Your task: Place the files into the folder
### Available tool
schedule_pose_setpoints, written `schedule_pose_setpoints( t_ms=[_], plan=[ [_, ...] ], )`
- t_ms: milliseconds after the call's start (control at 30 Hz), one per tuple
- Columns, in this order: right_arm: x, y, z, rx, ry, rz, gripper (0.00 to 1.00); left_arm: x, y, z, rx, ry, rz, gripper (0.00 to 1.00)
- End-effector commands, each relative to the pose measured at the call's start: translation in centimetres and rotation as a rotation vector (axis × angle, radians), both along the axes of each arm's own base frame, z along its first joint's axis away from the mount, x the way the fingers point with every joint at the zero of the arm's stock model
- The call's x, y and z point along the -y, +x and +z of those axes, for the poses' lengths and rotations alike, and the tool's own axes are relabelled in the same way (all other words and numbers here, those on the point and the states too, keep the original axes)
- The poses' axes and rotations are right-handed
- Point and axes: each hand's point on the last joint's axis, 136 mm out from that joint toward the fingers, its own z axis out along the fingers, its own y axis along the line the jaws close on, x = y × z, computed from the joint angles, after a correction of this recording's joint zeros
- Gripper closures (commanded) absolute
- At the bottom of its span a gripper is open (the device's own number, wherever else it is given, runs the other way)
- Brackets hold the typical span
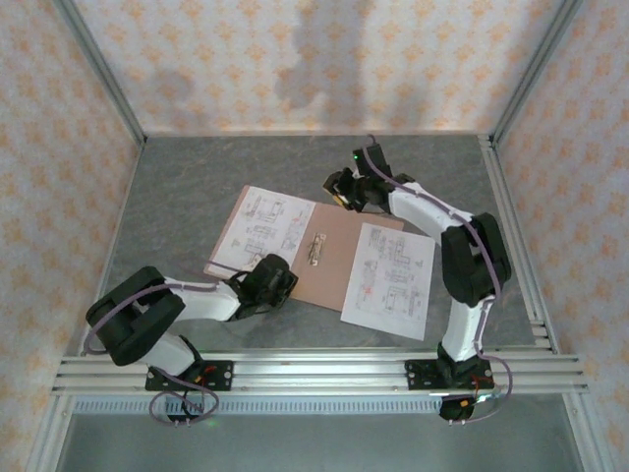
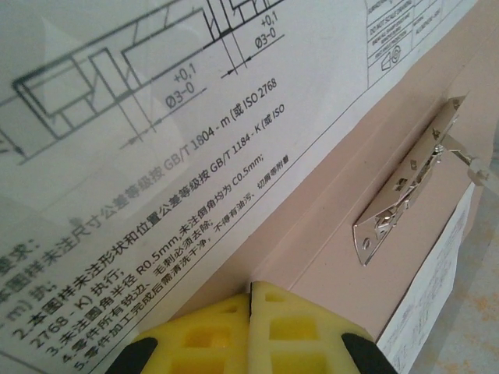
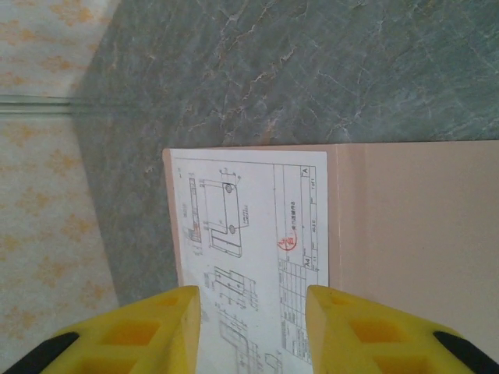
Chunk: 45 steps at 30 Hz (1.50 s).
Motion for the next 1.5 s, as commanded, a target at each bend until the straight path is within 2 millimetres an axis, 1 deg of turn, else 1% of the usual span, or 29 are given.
schedule_pose_setpoints(
  t_ms=[0, 33, 100, 133, 200, 233, 267, 333, 367, 400, 467, 533, 567, 633, 700, 800, 867, 967, 1033, 1100, 1200, 1267, 1467],
  plan=[
    [1.2, -1.9, 1.5, 0.036, 0.016, -0.036, 0.63, -4.0, -4.4, -4.2, -0.171, 0.178, 0.044, 1.0],
    [1.5, -2.8, 0.8, 0.024, 0.003, -0.041, 0.68, -4.0, -4.5, -4.1, -0.167, 0.178, 0.049, 1.0],
    [1.7, -5.4, -0.9, 0.012, -0.047, -0.031, 0.76, -3.9, -4.6, -3.9, -0.159, 0.173, 0.055, 1.0],
    [1.4, -6.9, -1.8, 0.004, -0.067, -0.016, 0.8, -3.7, -4.6, -3.9, -0.153, 0.167, 0.061, 1.0],
    [0.3, -9.6, -3.1, 0.009, -0.066, 0.007, 0.85, -3.4, -4.7, -3.8, -0.146, 0.161, 0.067, 1.0],
    [-0.2, -10.7, -3.7, 0.008, -0.058, 0.013, 0.86, -3.4, -4.7, -3.9, -0.141, 0.156, 0.074, 1.0],
    [-0.7, -11.7, -4.0, 0.008, -0.039, 0.016, 0.86, -3.1, -4.7, -3.9, -0.133, 0.144, 0.08, 1.0],
    [-1.7, -13.1, -4.4, 0.018, 0.008, 0.015, 0.86, -2.7, -4.7, -3.9, -0.123, 0.124, 0.093, 1.0],
    [-2.2, -13.6, -4.4, 0.021, 0.043, 0.011, 0.82, -2.4, -4.7, -3.9, -0.116, 0.111, 0.098, 1.0],
    [-2.7, -14.0, -4.4, 0.026, 0.084, 0.007, 0.75, -2.3, -4.8, -4.1, -0.11, 0.098, 0.108, 1.0],
    [-3.3, -14.1, -4.1, 0.039, 0.155, -0.014, 0.6, -1.9, -4.9, -4.3, -0.107, 0.079, 0.115, 1.0],
    [-3.9, -14.0, -4.1, 0.026, 0.195, -0.027, 0.47, -1.4, -4.9, -4.5, -0.106, 0.057, 0.122, 1.0],
    [-4.4, -13.8, -3.8, 0.024, 0.223, -0.032, 0.43, -1.2, -4.9, -4.7, -0.103, 0.045, 0.124, 1.0],
    [-5.2, -13.4, -3.1, 0.032, 0.266, -0.044, 0.4, -0.7, -4.9, -4.9, -0.103, 0.031, 0.123, 1.0],
    [-5.6, -13.1, -2.8, 0.023, 0.289, -0.075, 0.37, -0.5, -4.9, -5.0, -0.102, 0.025, 0.125, 1.0],
    [-6.8, -12.6, -2.8, -0.014, 0.319, -0.08, 0.37, -0.5, -4.9, -5.0, -0.099, 0.023, 0.131, 1.0],
    [-7.3, -12.4, -4.0, -0.069, 0.313, -0.091, 0.36, -0.5, -5.0, -4.7, -0.093, 0.023, 0.133, 1.0],
    [-7.2, -12.1, -5.1, -0.1, 0.302, -0.124, 0.36, -0.8, -5.0, -4.4, -0.086, 0.034, 0.135, 1.0],
    [-7.2, -11.9, -5.3, -0.102, 0.291, -0.135, 0.36, -1.0, -5.0, -4.1, -0.081, 0.039, 0.138, 1.0],
    [-7.2, -11.5, -5.2, -0.099, 0.285, -0.143, 0.36, -1.2, -5.1, -4.1, -0.079, 0.044, 0.14, 1.0],
    [-6.9, -10.1, -4.9, -0.091, 0.28, -0.161, 0.38, -1.4, -5.1, -4.0, -0.077, 0.046, 0.143, 1.0],
    [-6.4, -9.2, -4.4, -0.079, 0.285, -0.179, 0.38, -1.4, -5.1, -3.8, -0.075, 0.044, 0.142, 1.0],
    [-4.5, -7.4, -2.7, -0.039, 0.291, -0.214, 0.39, -1.4, -5.1, -3.5, -0.066, 0.051, 0.149, 1.0]
  ],
)
